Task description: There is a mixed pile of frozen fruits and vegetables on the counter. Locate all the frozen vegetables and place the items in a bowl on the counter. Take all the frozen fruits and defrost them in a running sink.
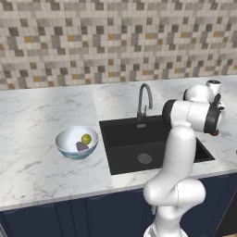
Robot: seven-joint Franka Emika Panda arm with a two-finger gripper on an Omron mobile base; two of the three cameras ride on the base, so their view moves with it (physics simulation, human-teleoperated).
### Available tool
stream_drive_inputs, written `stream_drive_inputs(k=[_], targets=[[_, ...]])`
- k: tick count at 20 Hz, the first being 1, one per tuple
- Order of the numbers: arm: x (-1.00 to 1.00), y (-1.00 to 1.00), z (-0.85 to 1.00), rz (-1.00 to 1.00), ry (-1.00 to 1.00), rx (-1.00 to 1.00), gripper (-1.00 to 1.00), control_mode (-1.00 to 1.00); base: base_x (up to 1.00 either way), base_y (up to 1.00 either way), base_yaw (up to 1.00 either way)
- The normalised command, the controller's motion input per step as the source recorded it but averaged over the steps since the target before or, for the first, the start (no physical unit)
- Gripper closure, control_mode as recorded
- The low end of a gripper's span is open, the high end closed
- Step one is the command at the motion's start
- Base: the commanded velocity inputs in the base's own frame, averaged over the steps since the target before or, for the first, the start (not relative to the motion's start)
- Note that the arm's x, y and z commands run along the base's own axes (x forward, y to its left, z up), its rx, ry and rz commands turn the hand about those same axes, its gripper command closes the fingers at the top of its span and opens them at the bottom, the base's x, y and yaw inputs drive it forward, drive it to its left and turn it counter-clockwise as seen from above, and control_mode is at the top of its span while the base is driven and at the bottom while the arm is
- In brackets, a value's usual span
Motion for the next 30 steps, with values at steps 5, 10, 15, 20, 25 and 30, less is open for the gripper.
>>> stream_drive_inputs(k=[5,10,15,20,25,30], targets=[[-0.31,-0.55,-0.1,-0.07,0.0,0.0,-1.0,-1.0,0.0,0.0,0.0],[-0.15,-0.23,-0.1,-0.06,0.0,0.0,-1.0,-1.0,0.0,0.0,0.0],[0.2,-0.08,-0.3,0.0,-0.01,-0.01,-1.0,-1.0,0.0,0.0,0.0],[0.0,-0.28,-0.3,0.01,0.0,0.0,-1.0,-1.0,0.0,0.0,0.0],[0.0,0.04,-0.2,0.02,-0.01,0.0,-1.0,-1.0,0.0,0.0,0.0],[0.02,0.07,-0.18,0.0,0.0,0.0,-1.0,-1.0,0.0,0.0,0.0]])
